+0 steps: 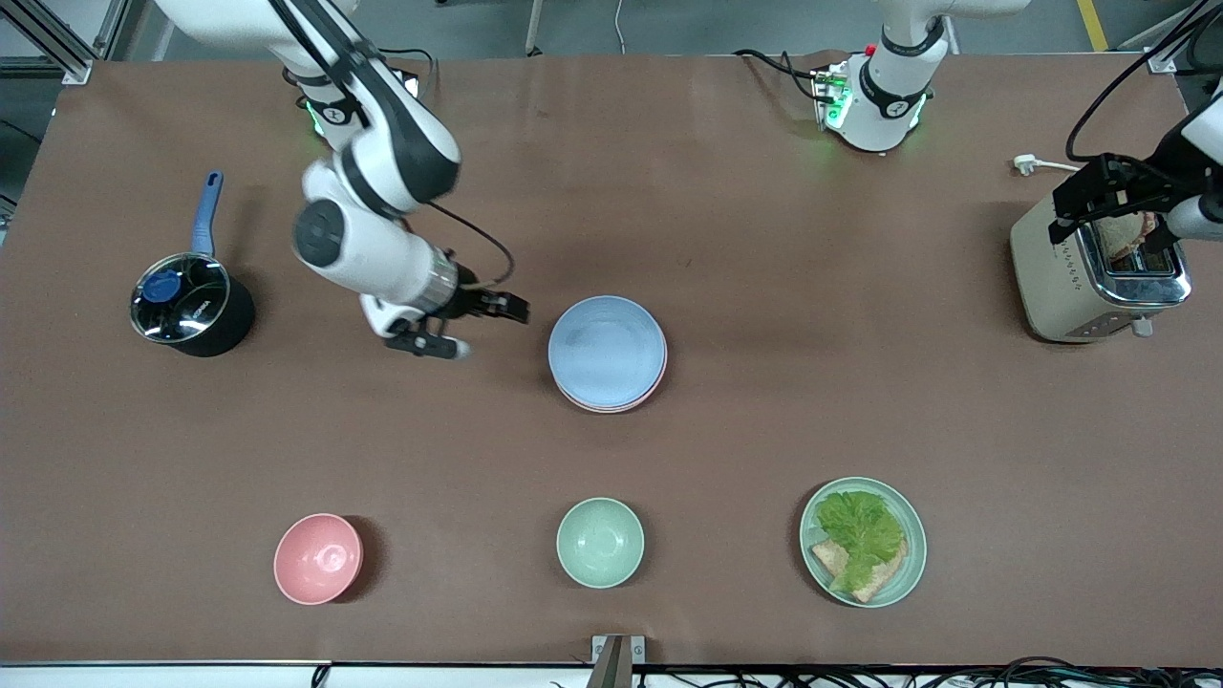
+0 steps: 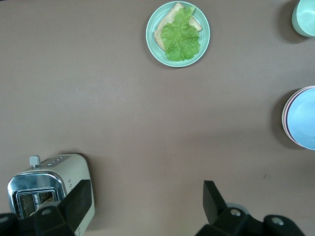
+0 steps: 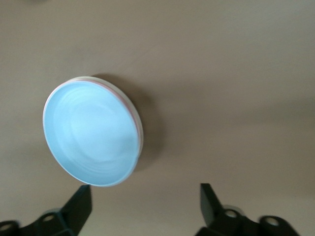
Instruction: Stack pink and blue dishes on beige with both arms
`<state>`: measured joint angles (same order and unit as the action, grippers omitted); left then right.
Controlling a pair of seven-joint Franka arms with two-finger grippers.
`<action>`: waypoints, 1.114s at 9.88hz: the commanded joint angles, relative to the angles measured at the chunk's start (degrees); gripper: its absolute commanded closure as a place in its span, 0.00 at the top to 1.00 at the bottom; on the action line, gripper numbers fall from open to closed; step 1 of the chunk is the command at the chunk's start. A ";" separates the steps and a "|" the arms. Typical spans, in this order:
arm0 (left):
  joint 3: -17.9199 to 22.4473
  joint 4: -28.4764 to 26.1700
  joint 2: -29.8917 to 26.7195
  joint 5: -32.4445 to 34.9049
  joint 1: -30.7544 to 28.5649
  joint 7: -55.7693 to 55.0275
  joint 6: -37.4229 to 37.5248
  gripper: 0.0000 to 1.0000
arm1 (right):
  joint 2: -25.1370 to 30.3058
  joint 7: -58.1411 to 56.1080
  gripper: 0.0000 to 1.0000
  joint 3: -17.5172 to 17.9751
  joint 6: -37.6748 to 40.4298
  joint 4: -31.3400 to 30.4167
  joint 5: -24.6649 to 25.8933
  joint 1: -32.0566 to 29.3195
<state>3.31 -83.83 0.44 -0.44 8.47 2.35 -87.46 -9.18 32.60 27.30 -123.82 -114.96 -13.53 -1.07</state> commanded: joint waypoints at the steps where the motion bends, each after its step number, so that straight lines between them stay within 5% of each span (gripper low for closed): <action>1: -0.06 0.77 0.44 0.09 -0.21 -2.51 1.24 1.00 | 10.57 3.34 1.00 -6.44 10.04 0.23 9.53 -0.68; 3: -0.41 0.51 -0.43 -0.35 -3.10 -1.47 2.47 1.00 | 11.20 -0.05 1.00 -13.90 19.11 10.57 15.79 -0.68; 6: -1.02 0.33 -0.70 -0.26 -3.81 -1.29 2.39 1.00 | 11.20 -15.15 1.00 -26.21 31.51 23.43 15.29 -0.07; 9: -2.34 0.16 -1.23 0.00 -4.60 -2.35 2.39 1.00 | 10.59 -21.51 1.00 -28.97 43.73 35.47 14.84 -0.24; 11: -2.26 0.24 -1.06 0.00 -4.51 -2.52 2.56 1.00 | 9.62 -25.56 1.00 -28.97 43.93 35.07 14.15 -0.33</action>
<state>1.67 -82.47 -0.70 -0.44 4.60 0.21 -85.97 2.55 9.32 -1.43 -80.63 -81.34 1.11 -1.67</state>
